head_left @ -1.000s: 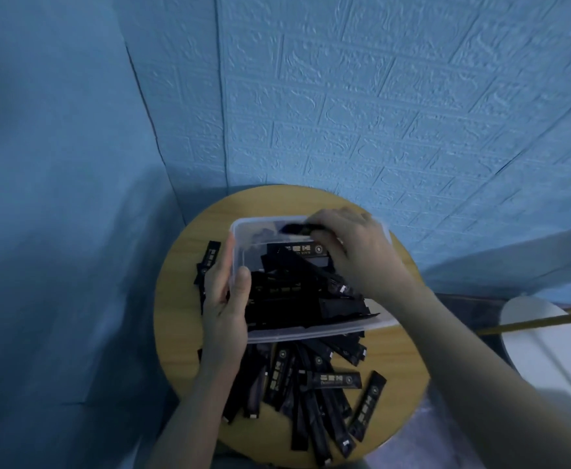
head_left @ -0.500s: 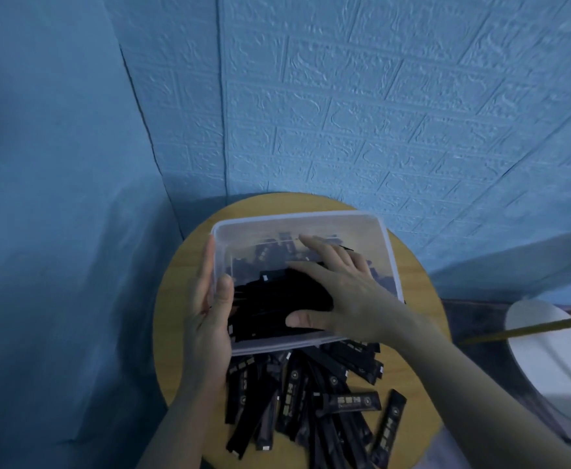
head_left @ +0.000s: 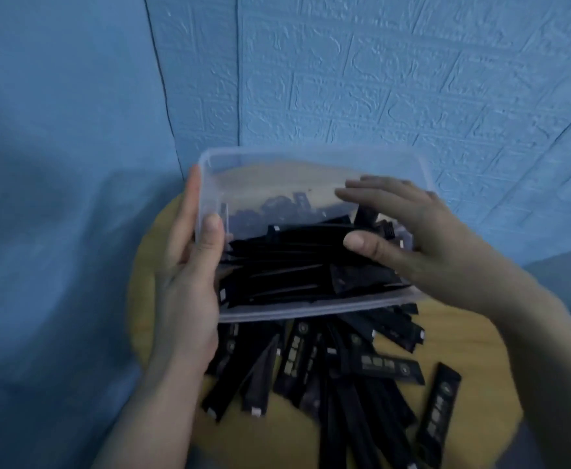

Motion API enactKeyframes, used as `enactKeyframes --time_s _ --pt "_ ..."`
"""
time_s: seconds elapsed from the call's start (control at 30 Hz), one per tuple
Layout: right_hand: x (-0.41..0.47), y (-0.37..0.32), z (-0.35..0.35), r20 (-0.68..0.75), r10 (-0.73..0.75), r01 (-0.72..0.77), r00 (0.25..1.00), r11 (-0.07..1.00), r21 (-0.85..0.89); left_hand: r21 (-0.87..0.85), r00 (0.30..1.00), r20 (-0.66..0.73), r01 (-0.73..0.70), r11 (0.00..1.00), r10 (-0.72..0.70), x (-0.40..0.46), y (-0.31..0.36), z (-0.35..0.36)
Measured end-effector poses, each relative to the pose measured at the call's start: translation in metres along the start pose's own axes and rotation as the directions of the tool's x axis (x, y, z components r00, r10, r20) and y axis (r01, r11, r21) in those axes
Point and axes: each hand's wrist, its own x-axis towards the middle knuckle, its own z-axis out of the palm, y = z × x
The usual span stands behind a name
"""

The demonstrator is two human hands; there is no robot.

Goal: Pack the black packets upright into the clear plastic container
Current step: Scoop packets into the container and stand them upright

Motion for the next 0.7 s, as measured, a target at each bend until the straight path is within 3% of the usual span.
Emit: enactKeyframes --time_s 0.17,0.4,0.53,0.7 --pt "-0.069 -0.028 0.015 -0.05 -0.026 0.023 0.998 0.997 -0.072 0.101 0.998 0.013 -0.065 0.993 0.064 -0.059 0.006 -0.022" --pt "-0.15 -0.069 0.039 -0.072 0.012 -0.026 0.997 0.978 -0.205 0.019 0.995 0.095 -0.022 1.0 0.02 -0.139 0.015 -0.037" --pt "-0.174 -0.064 0.058 -0.068 0.099 -0.112 0.993 0.969 -0.222 0.118 0.985 0.173 -0.013 0.993 -0.007 -0.154 0.002 -0.039" --pt "-0.174 -0.05 0.067 -0.212 0.09 -0.143 0.973 0.957 -0.251 0.137 0.981 0.195 -0.025 0.99 -0.002 -0.15 -0.011 -0.026"
